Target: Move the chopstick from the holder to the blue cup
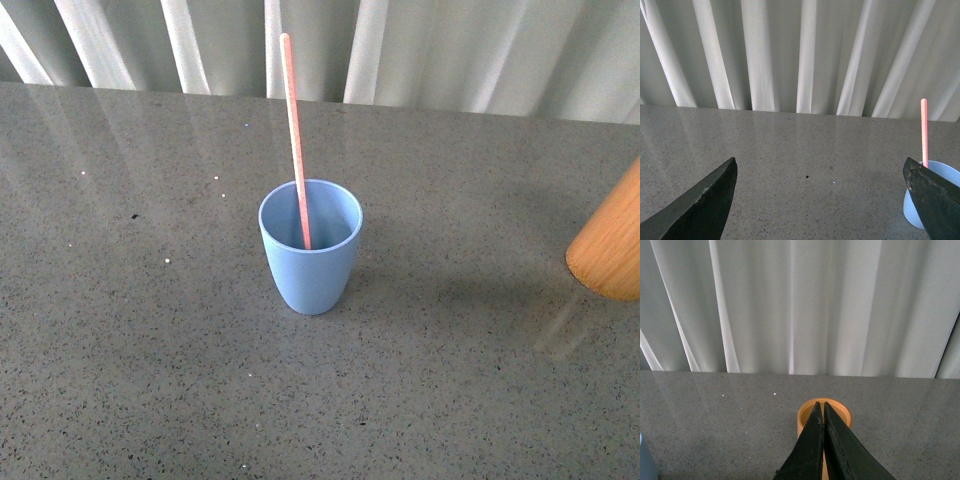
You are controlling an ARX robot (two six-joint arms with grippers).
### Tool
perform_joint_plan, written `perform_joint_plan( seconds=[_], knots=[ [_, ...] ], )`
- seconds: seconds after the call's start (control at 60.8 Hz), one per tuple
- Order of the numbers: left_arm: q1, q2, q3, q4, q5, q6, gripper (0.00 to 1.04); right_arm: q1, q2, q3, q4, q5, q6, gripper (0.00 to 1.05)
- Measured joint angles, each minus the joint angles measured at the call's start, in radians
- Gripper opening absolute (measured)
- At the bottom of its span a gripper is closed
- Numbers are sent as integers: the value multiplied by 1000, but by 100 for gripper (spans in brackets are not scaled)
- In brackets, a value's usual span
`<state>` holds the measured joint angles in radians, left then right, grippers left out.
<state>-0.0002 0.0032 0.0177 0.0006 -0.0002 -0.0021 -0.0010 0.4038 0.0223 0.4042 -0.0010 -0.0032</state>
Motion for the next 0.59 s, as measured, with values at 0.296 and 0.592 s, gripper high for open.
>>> perform_joint_plan(
  seconds=[0.296, 0.592],
  knots=[
    [0, 0, 0, 0, 0, 0, 98, 0, -120, 0, -117, 0, 0, 1],
    [0, 0, 0, 0, 0, 0, 98, 0, -222, 0, -218, 0, 0, 1]
  ],
)
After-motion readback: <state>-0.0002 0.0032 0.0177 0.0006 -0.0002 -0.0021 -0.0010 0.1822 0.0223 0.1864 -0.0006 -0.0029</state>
